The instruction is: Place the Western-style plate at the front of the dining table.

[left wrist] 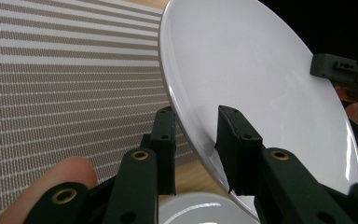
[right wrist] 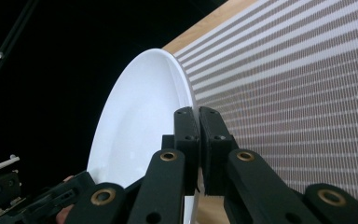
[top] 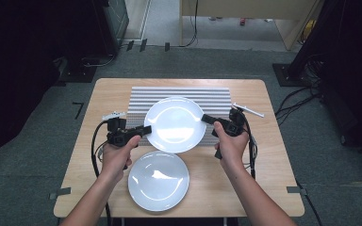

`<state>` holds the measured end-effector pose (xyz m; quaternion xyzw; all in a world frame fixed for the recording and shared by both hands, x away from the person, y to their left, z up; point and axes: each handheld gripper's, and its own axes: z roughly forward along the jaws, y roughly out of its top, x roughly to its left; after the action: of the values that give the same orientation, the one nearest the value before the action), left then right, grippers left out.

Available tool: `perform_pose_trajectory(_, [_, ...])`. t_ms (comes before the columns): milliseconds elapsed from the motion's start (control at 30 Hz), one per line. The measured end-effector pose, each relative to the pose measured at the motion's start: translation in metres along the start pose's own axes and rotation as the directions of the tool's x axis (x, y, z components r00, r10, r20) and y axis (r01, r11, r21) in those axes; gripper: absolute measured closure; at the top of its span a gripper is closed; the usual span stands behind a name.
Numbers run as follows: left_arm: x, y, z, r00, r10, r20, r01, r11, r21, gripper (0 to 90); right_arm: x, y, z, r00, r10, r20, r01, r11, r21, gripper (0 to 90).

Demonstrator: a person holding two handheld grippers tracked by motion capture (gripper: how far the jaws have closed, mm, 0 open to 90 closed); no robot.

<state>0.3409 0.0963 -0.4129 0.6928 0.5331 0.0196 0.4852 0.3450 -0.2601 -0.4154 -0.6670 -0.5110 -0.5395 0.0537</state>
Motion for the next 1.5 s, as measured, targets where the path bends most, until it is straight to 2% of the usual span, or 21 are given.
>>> perform_pose_trajectory(267, [0.015,0.026,0.038,0.9983,-0.027,-0.052,0.029,0.999,0.034,69.6,-0.02,0.019,0.027,0.998,0.059,0.023,-0.059,0.998,-0.018,87.5])
perform_pose_trajectory(333, [0.02,0.031,0.047,0.997,-0.045,-0.062,0.048,0.9979,0.043,70.0,-0.024,0.021,0.033,0.9968,0.074,0.029,-0.073,0.997,-0.025,87.5])
perform_pose_trajectory(467, [0.026,0.039,0.068,0.993,-0.049,-0.107,0.057,0.9959,0.07,70.4,-0.038,0.024,0.046,0.9938,0.103,0.042,-0.101,0.994,-0.038,87.4])
perform_pose_trajectory(600, [0.034,0.044,0.088,0.9894,-0.063,-0.131,0.075,0.9932,0.088,70.4,-0.053,0.025,0.058,0.9887,0.138,0.058,-0.136,0.989,-0.051,87.5])
perform_pose_trajectory(867, [0.051,0.053,0.123,0.9735,-0.097,-0.207,0.123,0.9854,0.118,71.2,-0.067,0.021,0.079,0.9814,0.163,0.101,-0.157,0.985,-0.068,87.2])
perform_pose_trajectory(1000, [0.054,0.056,0.137,0.9698,-0.089,-0.227,0.125,0.9812,0.147,71.2,-0.076,0.02,0.087,0.9746,0.181,0.131,-0.172,0.982,-0.078,86.8])
perform_pose_trajectory(1100, [0.056,0.057,0.147,0.9592,-0.109,-0.261,0.153,0.976,0.155,71.2,-0.082,0.019,0.092,0.9712,0.195,0.137,-0.185,0.979,-0.08,86.9])
perform_pose_trajectory(1167, [0.056,0.059,0.154,0.9552,-0.103,-0.277,0.153,0.9749,0.162,71.1,-0.086,0.019,0.095,0.9681,0.198,0.153,-0.188,0.979,-0.082,86.6])
perform_pose_trajectory(1267, [0.056,0.063,0.161,0.9514,-0.103,-0.29,0.156,0.9736,0.167,71.3,-0.09,0.019,0.097,0.9639,0.214,0.159,-0.202,0.975,-0.089,86.4])
perform_pose_trajectory(1500, [0.058,0.066,0.169,0.9389,-0.102,-0.329,0.163,0.9731,0.163,71.2,-0.093,0.016,0.104,0.9608,0.213,0.177,-0.199,0.975,-0.095,85.7])
